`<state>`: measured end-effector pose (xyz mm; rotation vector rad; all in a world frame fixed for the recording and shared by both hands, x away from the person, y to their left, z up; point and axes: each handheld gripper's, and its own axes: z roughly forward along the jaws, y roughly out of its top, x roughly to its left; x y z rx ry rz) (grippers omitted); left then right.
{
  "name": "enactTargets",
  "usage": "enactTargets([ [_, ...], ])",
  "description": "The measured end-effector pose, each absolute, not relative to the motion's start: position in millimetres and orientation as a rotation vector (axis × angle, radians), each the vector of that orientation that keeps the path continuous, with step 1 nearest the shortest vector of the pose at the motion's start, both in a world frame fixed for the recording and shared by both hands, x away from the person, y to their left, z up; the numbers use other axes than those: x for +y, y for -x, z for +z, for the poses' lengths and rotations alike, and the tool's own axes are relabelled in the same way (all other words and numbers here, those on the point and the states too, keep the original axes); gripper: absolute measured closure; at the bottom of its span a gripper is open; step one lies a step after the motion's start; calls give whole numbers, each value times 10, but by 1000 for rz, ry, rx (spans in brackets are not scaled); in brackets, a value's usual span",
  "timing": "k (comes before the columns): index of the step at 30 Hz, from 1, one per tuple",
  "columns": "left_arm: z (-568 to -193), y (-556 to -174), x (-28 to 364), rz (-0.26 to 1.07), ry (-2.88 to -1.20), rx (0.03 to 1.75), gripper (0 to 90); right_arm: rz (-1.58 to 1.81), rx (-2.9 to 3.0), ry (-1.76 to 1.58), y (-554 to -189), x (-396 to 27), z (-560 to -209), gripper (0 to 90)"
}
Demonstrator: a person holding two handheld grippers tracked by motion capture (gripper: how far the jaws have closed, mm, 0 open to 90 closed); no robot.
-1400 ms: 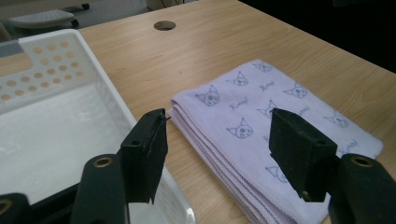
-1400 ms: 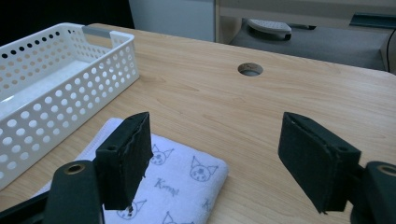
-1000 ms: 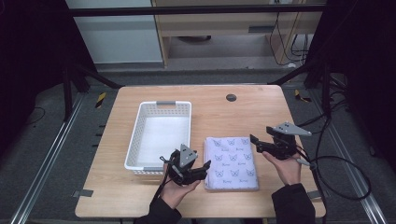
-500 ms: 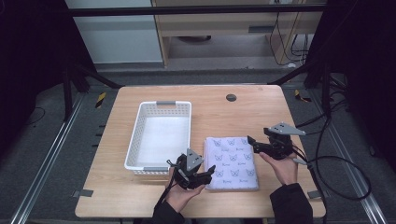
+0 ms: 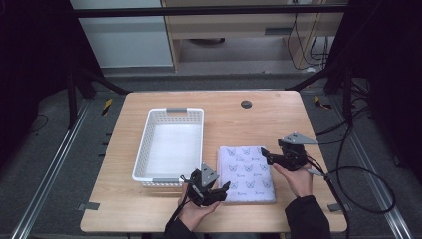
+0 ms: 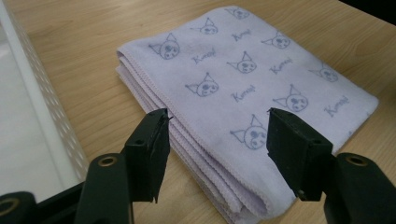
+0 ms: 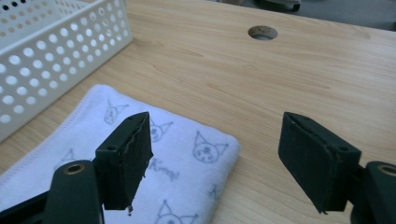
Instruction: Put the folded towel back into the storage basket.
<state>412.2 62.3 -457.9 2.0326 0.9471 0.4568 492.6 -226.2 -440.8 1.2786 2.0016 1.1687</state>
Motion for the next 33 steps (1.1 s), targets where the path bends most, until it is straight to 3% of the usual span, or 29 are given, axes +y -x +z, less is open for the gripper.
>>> enactTargets([
  [33,-4903,-4116,552,419,-2061,1050,373,1059,2098,-1296,-5011,-2125,-4655,270],
])
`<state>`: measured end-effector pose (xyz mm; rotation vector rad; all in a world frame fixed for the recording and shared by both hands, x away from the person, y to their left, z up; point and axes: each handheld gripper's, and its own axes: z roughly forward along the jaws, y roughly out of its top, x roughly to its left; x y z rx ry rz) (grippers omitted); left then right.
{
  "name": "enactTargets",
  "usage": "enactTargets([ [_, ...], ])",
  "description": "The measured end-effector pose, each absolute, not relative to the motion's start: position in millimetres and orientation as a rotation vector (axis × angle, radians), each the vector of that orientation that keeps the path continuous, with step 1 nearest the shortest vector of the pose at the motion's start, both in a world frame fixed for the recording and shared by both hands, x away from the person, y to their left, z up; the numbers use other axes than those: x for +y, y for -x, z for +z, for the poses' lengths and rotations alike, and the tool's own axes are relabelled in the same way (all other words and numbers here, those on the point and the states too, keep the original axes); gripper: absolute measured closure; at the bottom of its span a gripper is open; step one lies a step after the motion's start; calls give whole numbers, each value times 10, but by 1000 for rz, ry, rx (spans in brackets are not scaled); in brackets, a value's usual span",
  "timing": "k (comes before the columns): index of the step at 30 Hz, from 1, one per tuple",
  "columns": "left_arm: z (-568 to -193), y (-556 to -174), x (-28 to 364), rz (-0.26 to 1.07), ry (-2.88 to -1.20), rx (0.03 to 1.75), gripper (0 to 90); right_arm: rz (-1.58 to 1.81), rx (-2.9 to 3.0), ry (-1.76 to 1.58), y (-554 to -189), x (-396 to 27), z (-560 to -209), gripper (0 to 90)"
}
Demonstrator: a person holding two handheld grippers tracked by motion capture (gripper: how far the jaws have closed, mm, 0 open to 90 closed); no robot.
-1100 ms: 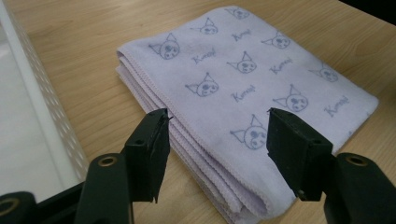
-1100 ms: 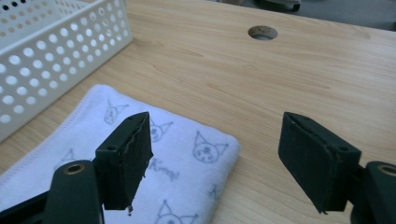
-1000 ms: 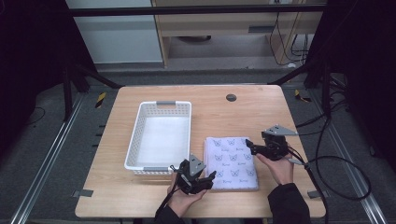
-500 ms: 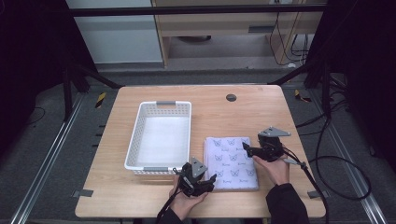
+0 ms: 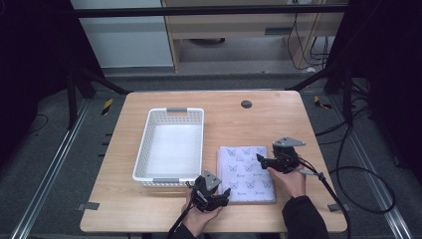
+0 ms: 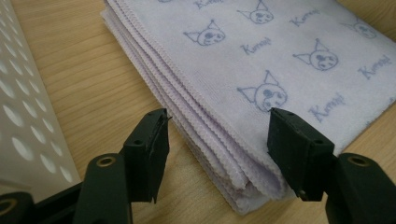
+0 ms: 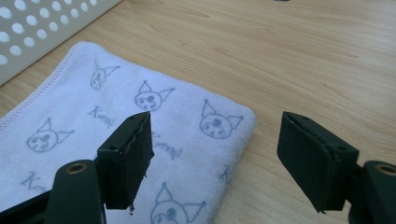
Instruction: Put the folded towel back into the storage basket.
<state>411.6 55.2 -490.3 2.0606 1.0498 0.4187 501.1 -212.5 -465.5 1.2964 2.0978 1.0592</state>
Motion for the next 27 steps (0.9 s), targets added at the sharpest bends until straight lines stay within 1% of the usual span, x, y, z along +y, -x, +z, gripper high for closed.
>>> enactTargets([
  [7,-4953,-4146,559,388,-2048,1083,339,1064,2076,-1359,-5049,-2200,-4745,308],
  [27,-5026,-4157,541,369,-2031,1117,334,1008,2155,-1389,-5104,-2115,-4916,361],
])
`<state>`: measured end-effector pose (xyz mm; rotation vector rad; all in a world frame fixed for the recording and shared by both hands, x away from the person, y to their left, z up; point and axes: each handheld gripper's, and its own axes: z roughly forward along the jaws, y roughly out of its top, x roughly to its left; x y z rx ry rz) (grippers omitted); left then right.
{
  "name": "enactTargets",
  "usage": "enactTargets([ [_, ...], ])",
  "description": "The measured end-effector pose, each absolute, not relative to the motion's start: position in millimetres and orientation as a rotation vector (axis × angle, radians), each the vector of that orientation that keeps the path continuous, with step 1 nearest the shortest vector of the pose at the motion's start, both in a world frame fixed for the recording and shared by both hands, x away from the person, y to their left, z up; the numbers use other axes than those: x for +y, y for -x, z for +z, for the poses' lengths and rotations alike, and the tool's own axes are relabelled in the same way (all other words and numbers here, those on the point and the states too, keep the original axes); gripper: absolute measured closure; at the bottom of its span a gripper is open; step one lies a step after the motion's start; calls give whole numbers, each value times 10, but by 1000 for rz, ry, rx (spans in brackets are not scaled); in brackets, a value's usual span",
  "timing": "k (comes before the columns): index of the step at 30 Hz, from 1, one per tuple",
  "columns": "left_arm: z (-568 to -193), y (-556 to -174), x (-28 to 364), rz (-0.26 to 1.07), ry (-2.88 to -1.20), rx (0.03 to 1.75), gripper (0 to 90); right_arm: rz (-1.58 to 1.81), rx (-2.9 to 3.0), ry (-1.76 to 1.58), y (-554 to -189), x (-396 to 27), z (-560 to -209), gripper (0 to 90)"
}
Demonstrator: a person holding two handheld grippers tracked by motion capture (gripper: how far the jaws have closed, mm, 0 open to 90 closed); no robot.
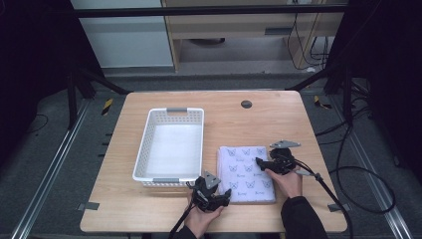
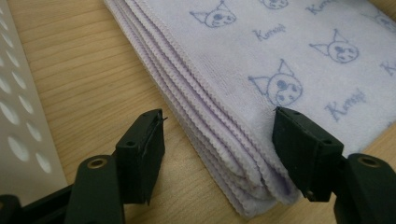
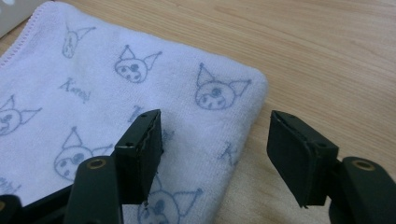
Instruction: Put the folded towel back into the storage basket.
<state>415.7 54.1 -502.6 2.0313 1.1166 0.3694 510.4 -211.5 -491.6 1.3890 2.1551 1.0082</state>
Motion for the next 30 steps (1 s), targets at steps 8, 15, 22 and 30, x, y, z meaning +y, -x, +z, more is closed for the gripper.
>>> enactTargets([
  [8,-5036,-4160,535,352,-2023,1123,339,1011,2170,-1415,-5116,-2110,-4938,391],
  [15,-5022,-4167,529,309,-2026,1111,443,1032,2182,-1454,-5127,-2109,-4956,422],
  [22,-5017,-4169,523,287,-2021,1118,496,1082,2182,-1489,-5127,-2126,-4989,482],
  [30,-5016,-4182,528,233,-2011,1118,582,1109,2200,-1504,-5132,-2125,-4992,569],
])
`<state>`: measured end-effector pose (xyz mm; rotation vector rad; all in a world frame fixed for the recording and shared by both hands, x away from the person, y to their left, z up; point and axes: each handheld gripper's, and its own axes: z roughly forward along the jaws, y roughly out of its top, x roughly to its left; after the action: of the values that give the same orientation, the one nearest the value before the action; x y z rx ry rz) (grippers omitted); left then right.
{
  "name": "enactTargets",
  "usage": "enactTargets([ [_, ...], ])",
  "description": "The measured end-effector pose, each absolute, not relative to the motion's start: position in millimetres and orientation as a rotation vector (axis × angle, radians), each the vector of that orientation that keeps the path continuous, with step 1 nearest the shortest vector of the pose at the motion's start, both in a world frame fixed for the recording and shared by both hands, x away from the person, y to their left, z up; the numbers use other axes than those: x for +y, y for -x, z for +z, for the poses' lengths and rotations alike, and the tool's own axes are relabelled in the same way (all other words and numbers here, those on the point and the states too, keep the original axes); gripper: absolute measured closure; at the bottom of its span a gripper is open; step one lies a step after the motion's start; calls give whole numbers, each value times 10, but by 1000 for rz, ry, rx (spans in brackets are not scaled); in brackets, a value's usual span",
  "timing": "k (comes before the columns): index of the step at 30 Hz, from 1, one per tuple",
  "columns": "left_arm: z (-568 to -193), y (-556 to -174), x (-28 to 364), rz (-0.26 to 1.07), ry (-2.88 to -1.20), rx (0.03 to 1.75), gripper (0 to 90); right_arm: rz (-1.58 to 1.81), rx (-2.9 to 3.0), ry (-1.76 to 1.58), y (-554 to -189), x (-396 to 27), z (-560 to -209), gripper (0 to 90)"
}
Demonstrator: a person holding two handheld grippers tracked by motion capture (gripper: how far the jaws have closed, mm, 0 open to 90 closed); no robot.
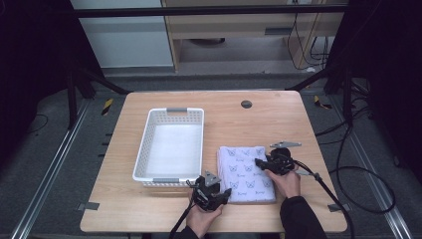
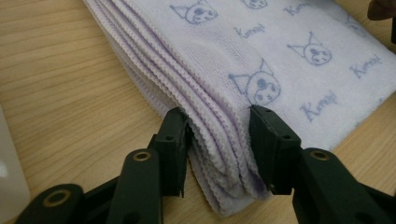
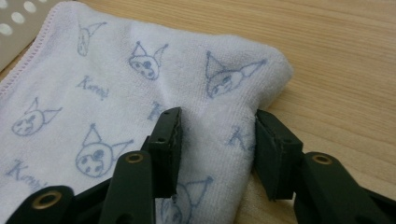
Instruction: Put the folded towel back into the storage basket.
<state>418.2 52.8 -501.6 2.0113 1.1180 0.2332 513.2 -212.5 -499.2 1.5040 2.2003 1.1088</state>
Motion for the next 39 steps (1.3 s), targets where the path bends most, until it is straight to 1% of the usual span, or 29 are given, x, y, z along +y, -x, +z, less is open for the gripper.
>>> enactTargets([
  [1,-5016,-4182,528,233,-2011,1118,598,1109,2200,-1504,-5132,-2125,-4992,569],
  [2,-5018,-4189,532,217,-2005,1121,610,1115,2206,-1503,-5130,-2120,-4991,600],
  [7,-5022,-4198,548,181,-1988,1126,659,1132,2208,-1508,-5124,-2115,-4984,672],
  [10,-5011,-4181,535,203,-1988,1115,702,1135,2199,-1509,-5117,-2113,-4976,705],
  [13,-4993,-4168,524,225,-1993,1104,726,1147,2189,-1517,-5111,-2115,-4958,725],
  [19,-4953,-4160,540,227,-1989,1091,745,1165,2172,-1466,-5069,-2119,-4864,738],
  [29,-4810,-4116,571,276,-1999,1043,750,1196,2143,-1362,-4951,-2067,-4653,738],
  [39,-4576,-4079,618,309,-2011,979,750,1250,2098,-1336,-4827,-2109,-4473,737],
])
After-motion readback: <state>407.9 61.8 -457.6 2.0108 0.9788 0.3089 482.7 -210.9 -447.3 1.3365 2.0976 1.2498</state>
